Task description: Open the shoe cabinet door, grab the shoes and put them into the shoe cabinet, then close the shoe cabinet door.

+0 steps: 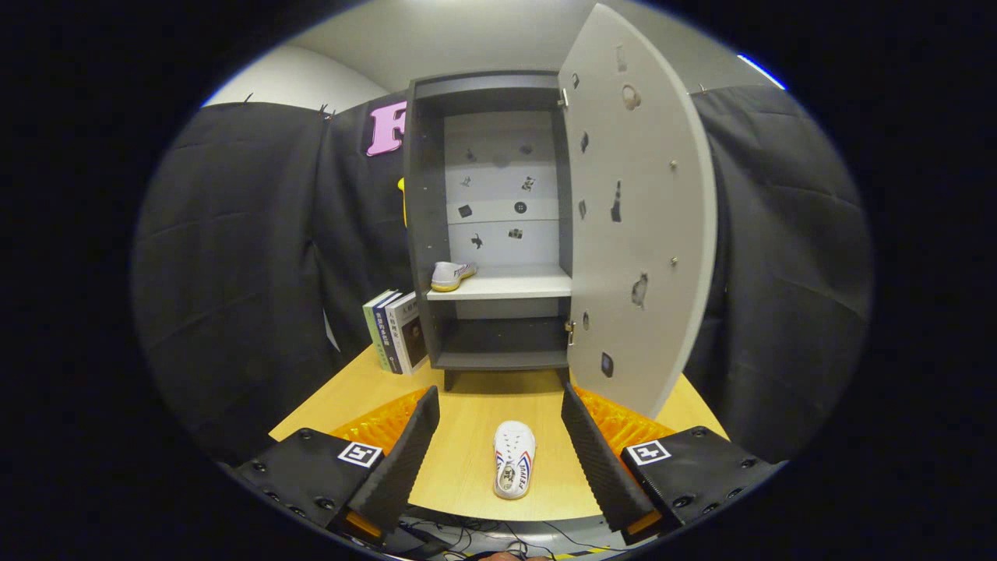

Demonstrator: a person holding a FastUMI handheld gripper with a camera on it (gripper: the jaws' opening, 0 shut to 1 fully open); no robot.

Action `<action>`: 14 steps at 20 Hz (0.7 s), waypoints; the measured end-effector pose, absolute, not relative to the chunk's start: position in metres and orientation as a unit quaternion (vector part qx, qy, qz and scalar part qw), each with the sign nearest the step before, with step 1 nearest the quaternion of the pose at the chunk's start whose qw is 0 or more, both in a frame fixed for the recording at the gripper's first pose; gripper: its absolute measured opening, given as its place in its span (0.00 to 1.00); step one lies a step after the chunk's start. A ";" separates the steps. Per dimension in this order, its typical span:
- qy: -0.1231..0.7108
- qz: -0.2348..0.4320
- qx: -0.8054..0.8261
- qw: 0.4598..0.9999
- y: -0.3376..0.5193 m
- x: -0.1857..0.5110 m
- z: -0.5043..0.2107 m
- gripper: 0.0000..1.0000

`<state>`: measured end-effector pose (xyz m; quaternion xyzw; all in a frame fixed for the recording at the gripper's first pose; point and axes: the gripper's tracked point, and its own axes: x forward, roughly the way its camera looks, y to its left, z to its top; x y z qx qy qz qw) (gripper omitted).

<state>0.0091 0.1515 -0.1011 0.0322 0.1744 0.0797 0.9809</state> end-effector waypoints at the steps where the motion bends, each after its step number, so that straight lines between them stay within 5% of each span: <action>1: 0.179 0.084 0.024 0.980 0.158 0.024 -0.117 0.98; 14: 0.380 0.102 0.009 0.919 0.181 0.133 -0.358 0.99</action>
